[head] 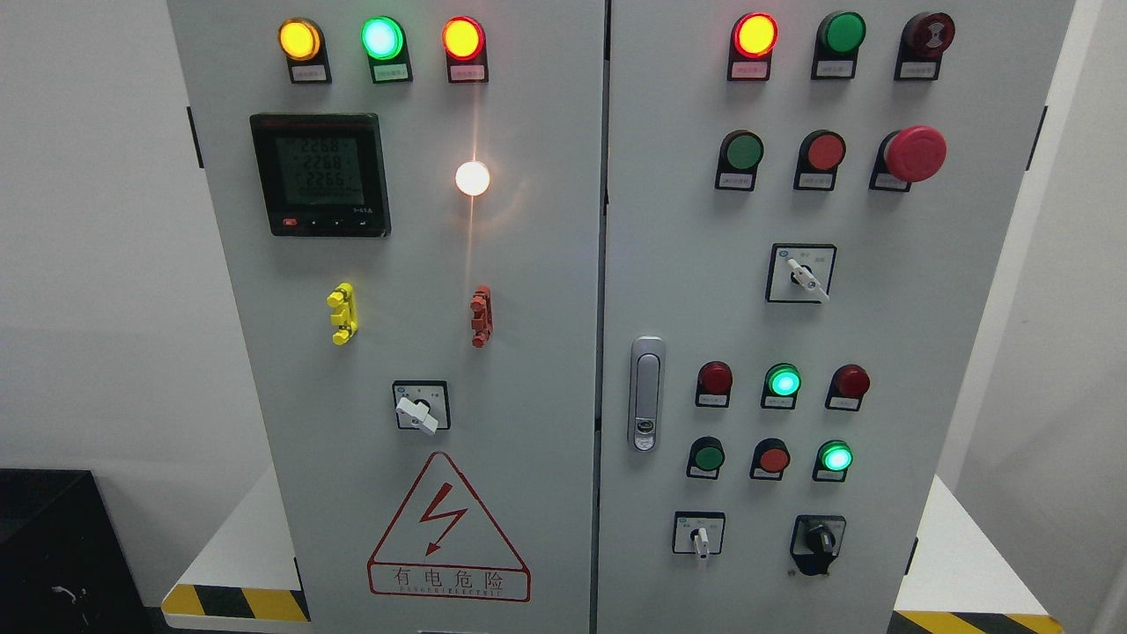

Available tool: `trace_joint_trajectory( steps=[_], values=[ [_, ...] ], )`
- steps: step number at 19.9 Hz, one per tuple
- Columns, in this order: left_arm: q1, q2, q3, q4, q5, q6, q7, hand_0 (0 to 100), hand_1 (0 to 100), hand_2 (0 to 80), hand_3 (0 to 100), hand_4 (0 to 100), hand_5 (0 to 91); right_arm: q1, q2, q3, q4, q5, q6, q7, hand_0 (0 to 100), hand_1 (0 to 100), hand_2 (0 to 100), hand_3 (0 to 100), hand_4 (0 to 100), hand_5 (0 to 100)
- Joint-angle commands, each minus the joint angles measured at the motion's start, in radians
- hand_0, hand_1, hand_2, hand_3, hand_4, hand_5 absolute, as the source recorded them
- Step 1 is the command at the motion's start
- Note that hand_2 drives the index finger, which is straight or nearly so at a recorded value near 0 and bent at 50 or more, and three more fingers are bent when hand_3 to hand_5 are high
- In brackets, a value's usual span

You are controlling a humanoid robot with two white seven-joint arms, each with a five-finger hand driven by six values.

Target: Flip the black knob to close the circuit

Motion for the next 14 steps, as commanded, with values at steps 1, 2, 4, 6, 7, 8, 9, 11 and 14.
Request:
trace_joint_trajectory(
  steps=[1, 2, 4, 6, 7, 8, 9, 11, 14],
  values=[
    [0.023, 0.0, 0.0, -0.031, -0.001, 0.001, -0.001, 12, 56, 0.0, 0, 0, 0.0, -0.001, 0.023, -0.001, 0.003, 0.032, -0.001, 0.01, 0, 13, 0, 0, 0, 0],
    [0.023, 0.0, 0.0, -0.031, 0.001, 0.001, -0.001, 12, 56, 0.0, 0, 0, 0.0, -0.001, 0.023, -0.001, 0.003, 0.032, 0.0, 0.011, 0, 13, 0, 0, 0, 0],
    [0.023, 0.0, 0.0, -0.031, -0.001, 0.001, -0.001, 12, 56, 0.0, 0, 0, 0.0, -0.001, 0.024, -0.001, 0.003, 0.032, 0.0, 0.013, 0, 13, 0, 0, 0, 0],
    [0.023, 0.0, 0.0, -0.031, 0.001, 0.001, -0.001, 12, 56, 0.0, 0, 0, 0.0, -0.001, 0.023, -0.004, 0.003, 0.031, -0.001, 0.016, 0, 13, 0, 0, 0, 0],
    [0.023, 0.0, 0.0, -0.031, 0.001, 0.001, -0.001, 12, 56, 0.0, 0, 0, 0.0, -0.001, 0.023, -0.004, 0.001, 0.031, -0.001, 0.023, 0, 13, 0, 0, 0, 0],
    [0.023, 0.0, 0.0, -0.031, 0.001, 0.001, -0.001, 12, 56, 0.0, 0, 0, 0.0, -0.001, 0.024, -0.002, 0.0, 0.031, -0.006, 0.025, 0, 13, 0, 0, 0, 0],
    [0.023, 0.0, 0.0, -0.031, 0.001, 0.001, -0.001, 12, 56, 0.0, 0, 0, 0.0, -0.001, 0.026, 0.001, -0.003, 0.031, -0.009, 0.025, 0, 13, 0, 0, 0, 0],
    [0.023, 0.0, 0.0, -0.031, 0.001, 0.001, -0.001, 12, 56, 0.0, 0, 0, 0.0, -0.001, 0.026, -0.001, -0.006, 0.031, -0.03, 0.027, 0, 13, 0, 0, 0, 0],
    [0.023, 0.0, 0.0, -0.031, 0.001, 0.001, -0.001, 12, 56, 0.0, 0, 0, 0.0, -0.012, 0.028, 0.002, -0.02, 0.032, -0.098, 0.025, 0, 13, 0, 0, 0, 0]
  ],
)
